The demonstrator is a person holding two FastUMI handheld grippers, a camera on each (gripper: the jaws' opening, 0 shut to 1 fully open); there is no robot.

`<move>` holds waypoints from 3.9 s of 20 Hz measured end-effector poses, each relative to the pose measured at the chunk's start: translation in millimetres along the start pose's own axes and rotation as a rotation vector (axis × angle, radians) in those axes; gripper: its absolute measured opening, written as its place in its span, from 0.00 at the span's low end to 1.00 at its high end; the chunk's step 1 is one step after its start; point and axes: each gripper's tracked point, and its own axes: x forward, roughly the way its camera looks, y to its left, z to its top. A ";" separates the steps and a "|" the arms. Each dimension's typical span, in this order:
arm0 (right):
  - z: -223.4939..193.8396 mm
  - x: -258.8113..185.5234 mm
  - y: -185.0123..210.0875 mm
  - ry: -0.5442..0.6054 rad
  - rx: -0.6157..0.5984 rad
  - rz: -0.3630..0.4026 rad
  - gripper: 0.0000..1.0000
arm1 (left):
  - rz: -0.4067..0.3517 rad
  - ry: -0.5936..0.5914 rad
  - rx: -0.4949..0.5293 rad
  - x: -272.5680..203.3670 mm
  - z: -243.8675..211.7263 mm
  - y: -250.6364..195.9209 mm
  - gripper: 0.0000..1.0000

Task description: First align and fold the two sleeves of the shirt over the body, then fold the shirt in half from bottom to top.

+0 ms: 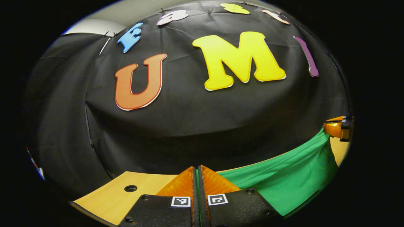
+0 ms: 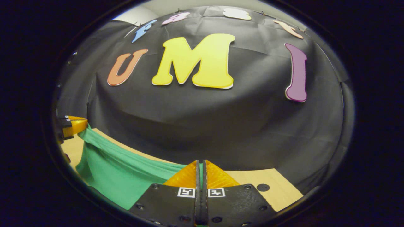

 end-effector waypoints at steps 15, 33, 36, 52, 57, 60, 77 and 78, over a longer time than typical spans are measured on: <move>-52.8 67.5 -10.8 0.067 -0.112 -0.072 0.73 | -0.117 0.170 -0.019 74.6 -88.7 -48.7 0.80; 24.5 -90.5 38.3 0.111 -0.035 0.045 0.96 | -0.071 0.098 -0.143 -77.5 21.9 -37.8 1.00; 62.9 -149.3 36.1 0.035 0.026 0.074 0.96 | -0.071 0.077 -0.162 -123.1 47.4 -33.1 1.00; 94.3 -425.5 -19.6 -0.161 0.038 0.035 0.95 | -0.066 0.031 -0.157 -376.0 71.9 -19.2 1.00; 43.2 -480.6 -27.6 -0.117 0.102 0.017 0.95 | -0.044 0.018 -0.226 -420.4 53.6 -11.9 1.00; 25.8 -497.3 -27.2 -0.099 0.078 0.014 0.94 | -0.063 0.027 -0.207 -437.1 47.2 -15.3 1.00; 4.8 -531.9 0.5 -0.080 -0.079 0.009 0.95 | -0.003 -0.020 -0.124 -451.0 57.4 15.4 1.00; 6.8 -532.6 2.4 -0.088 -0.088 0.012 0.95 | 0.006 -0.021 -0.127 -451.0 58.6 18.9 1.00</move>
